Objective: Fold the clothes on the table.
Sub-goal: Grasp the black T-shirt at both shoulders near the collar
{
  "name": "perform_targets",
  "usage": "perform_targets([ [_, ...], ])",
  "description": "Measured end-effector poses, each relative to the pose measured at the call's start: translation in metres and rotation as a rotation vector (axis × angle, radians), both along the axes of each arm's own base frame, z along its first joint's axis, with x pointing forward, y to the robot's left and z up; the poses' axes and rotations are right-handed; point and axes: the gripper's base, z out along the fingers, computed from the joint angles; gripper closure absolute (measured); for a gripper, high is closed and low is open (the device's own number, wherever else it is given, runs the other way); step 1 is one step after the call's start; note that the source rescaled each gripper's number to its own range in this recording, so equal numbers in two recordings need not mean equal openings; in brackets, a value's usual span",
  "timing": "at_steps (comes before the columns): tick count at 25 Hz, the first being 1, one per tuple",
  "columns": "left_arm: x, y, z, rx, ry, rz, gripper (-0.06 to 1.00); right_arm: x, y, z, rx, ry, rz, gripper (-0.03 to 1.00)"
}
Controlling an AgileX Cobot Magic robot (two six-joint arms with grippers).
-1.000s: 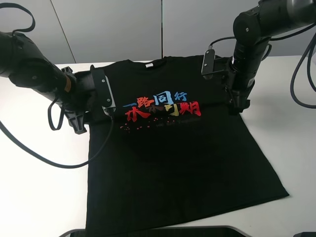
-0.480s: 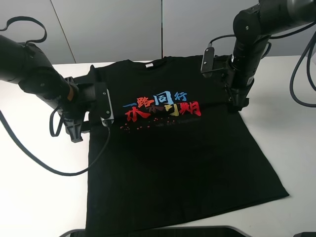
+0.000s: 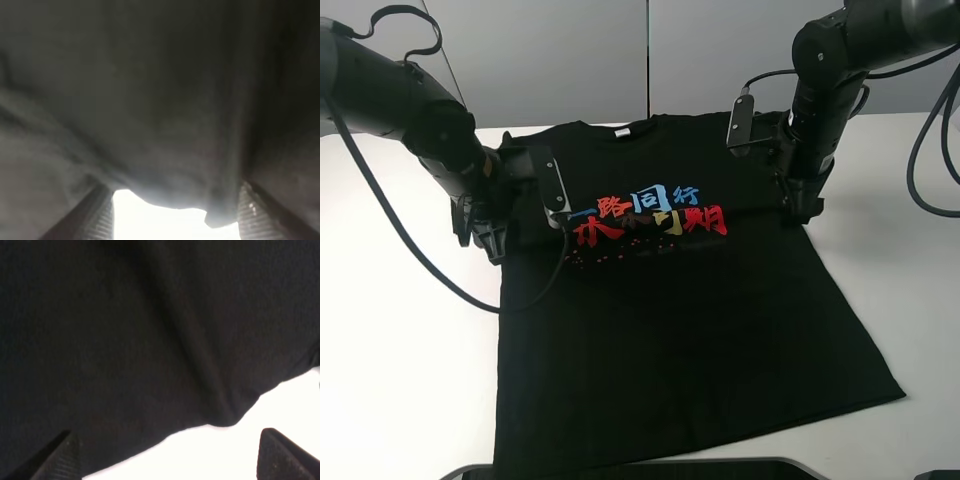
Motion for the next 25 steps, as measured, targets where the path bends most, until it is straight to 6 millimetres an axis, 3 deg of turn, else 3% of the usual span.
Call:
perform_targets([
  [5,-0.005,0.001,-0.011,0.042,0.091,-0.04,0.24,0.001,0.001,0.0,0.006,-0.012,0.003,0.19],
  [22,0.002,-0.003,-0.017,0.052,0.107,-0.046,0.24,0.002,0.002,0.0,0.022,-0.022,-0.003,0.2],
  [25,0.007,-0.006,-0.014,0.038,0.095,-0.039,0.33,0.002,0.003,0.0,0.03,-0.021,-0.008,0.21],
])
